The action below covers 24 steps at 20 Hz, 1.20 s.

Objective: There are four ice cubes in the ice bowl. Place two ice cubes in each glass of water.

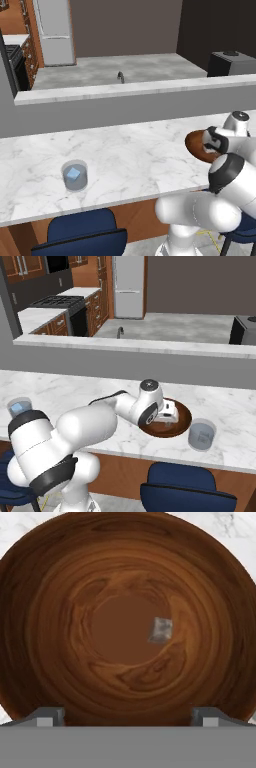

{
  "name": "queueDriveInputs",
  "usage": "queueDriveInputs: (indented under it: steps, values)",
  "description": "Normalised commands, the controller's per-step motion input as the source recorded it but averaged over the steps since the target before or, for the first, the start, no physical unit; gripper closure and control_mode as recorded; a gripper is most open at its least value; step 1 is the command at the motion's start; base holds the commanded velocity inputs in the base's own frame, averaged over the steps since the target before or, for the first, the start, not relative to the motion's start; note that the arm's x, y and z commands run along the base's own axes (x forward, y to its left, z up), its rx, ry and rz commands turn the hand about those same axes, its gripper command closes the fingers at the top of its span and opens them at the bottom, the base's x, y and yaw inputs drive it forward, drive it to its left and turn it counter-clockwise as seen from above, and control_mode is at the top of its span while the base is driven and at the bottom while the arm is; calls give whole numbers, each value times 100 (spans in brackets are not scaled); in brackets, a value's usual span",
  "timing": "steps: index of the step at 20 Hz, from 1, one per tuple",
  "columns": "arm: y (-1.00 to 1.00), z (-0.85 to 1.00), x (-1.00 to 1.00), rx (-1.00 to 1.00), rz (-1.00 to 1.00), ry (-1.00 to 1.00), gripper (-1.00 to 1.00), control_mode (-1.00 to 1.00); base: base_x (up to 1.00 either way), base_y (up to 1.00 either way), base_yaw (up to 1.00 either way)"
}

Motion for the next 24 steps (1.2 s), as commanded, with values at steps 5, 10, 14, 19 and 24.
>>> queueDriveInputs:
  steps: [5,10,14,19,24]
  values:
    - [-6,-14,20,0,0,0,-100,-100,0,0,0]
    - [-6,-6,20,0,0,0,-100,-100,0,0,0]
    - [-17,0,15,0,0,0,-100,-100,0,0,0]
    - [-17,-7,14,0,0,0,-100,-100,0,0,0]
    - [-11,-15,14,0,0,0,-100,-100,0,0,0]
